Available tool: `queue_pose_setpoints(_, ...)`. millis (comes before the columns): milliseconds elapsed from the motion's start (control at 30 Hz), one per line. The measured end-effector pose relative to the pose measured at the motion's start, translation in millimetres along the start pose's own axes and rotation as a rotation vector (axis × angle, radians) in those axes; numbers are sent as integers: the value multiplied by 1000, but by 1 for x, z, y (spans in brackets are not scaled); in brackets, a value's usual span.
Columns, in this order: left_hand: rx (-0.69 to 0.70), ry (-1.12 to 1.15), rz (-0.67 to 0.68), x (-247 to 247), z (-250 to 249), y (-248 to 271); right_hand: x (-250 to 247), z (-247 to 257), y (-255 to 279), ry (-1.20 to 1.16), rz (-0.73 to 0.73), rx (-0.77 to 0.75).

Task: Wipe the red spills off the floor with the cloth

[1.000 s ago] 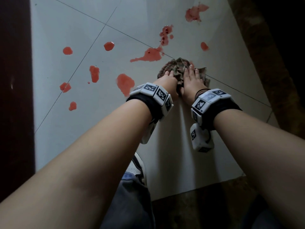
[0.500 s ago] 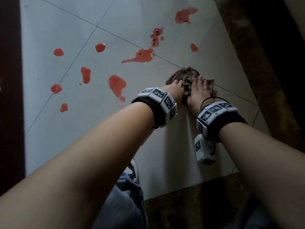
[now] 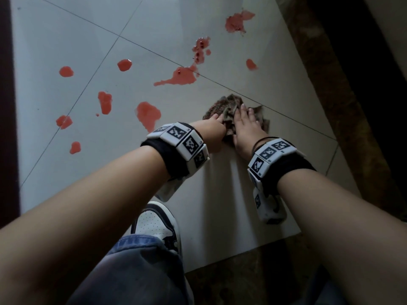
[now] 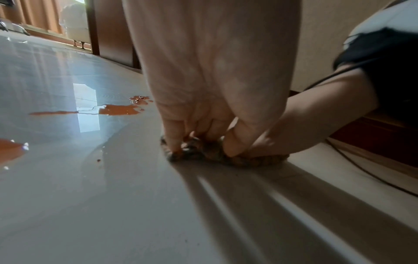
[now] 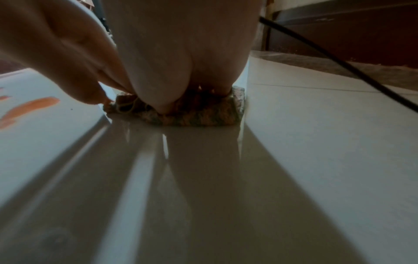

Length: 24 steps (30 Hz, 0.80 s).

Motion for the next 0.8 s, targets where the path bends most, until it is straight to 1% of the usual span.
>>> queue_pose_setpoints(133, -35, -3, -20, -4, 5, 5, -6, 21, -17, -10, 2, -70)
queue_pose_setpoints(267, -99, 63, -9, -9, 16, -1, -14, 29, -31, -12, 10, -77)
queue_pose_setpoints(467, -152, 212, -43, -27, 28, -11, -34, 25, -50, 9, -4, -53)
queue_pose_setpoints(600, -179, 272, -59, -37, 33, -13, -42, 19, -61, 11, -55, -61)
queue_pose_setpoints(700, -193, 294, -56, -44, 36, -22, -48, 12, -67, 7, -75, -52)
queue_pose_setpoints(800, -168, 281, -80, -48, 38, -33, -54, 5, -71, -5, -93, -38)
Point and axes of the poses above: each hand's wrist, its own y-axis away from the middle knuckle, its own x-axis out of the palm, z = x × y, the point moved 6 cm from there along -y, towards the middle knuckle, and after that the axes turned 11 degrees about -x, right-handed, at the moved point
